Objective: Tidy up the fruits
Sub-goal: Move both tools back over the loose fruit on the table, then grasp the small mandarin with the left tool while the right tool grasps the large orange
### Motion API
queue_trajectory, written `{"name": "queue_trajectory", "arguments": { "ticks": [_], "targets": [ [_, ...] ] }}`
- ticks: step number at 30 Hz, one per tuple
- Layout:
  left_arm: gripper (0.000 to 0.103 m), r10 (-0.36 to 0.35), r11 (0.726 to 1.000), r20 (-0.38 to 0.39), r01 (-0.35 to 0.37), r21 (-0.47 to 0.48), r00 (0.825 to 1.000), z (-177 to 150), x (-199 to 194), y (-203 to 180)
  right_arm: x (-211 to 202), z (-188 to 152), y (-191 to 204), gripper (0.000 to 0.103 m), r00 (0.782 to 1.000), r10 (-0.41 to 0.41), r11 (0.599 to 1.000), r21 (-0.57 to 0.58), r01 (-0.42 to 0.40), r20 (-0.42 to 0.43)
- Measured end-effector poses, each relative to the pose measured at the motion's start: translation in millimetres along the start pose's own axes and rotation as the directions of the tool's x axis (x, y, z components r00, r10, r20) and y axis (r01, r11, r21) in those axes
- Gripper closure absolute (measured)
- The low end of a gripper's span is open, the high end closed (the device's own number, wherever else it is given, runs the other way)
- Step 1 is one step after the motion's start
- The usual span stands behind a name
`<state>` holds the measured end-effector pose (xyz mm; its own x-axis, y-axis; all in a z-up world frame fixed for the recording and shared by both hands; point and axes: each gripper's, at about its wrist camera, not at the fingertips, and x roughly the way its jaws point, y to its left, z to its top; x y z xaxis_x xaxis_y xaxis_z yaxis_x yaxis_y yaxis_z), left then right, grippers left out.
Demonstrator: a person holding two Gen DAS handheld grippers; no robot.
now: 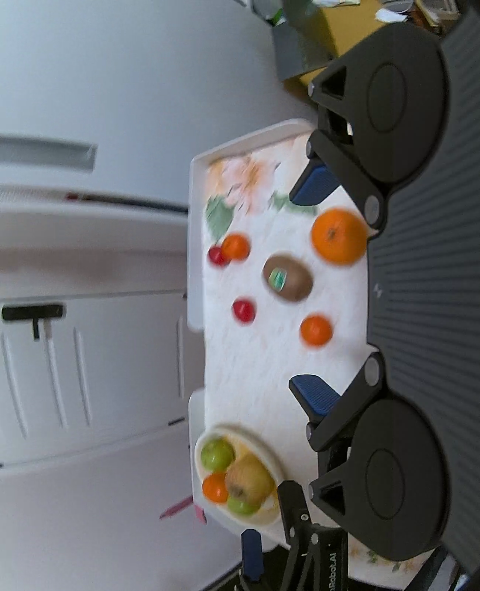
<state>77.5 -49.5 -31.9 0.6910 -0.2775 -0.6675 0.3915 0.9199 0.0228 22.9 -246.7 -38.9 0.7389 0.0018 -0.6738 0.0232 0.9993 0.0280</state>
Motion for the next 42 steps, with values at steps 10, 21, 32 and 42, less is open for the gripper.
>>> {"name": "queue_trajectory", "arguments": {
  "ticks": [10,21,32,42],
  "targets": [
    [0.011,-0.044,0.997,-0.032,0.046,0.067,0.999,-11,61,-52,36,-39,-52,0.000,0.999,-0.045,0.999,0.017,0.045,-0.023],
    [0.023,-0.061,0.990,-0.091,0.072,0.123,0.994,-20,119,-81,76,-60,-73,0.000,0.999,-0.002,0.998,0.059,0.005,-0.054],
    [0.040,-0.086,0.983,-0.130,0.105,0.148,0.988,-18,144,-90,89,-61,-73,0.008,0.997,0.055,0.997,0.061,-0.052,-0.053],
    [0.062,-0.108,0.981,-0.141,0.128,0.145,0.984,-17,151,-90,96,-61,-69,0.014,0.995,0.082,0.995,0.058,-0.078,-0.063]
  ]
}}
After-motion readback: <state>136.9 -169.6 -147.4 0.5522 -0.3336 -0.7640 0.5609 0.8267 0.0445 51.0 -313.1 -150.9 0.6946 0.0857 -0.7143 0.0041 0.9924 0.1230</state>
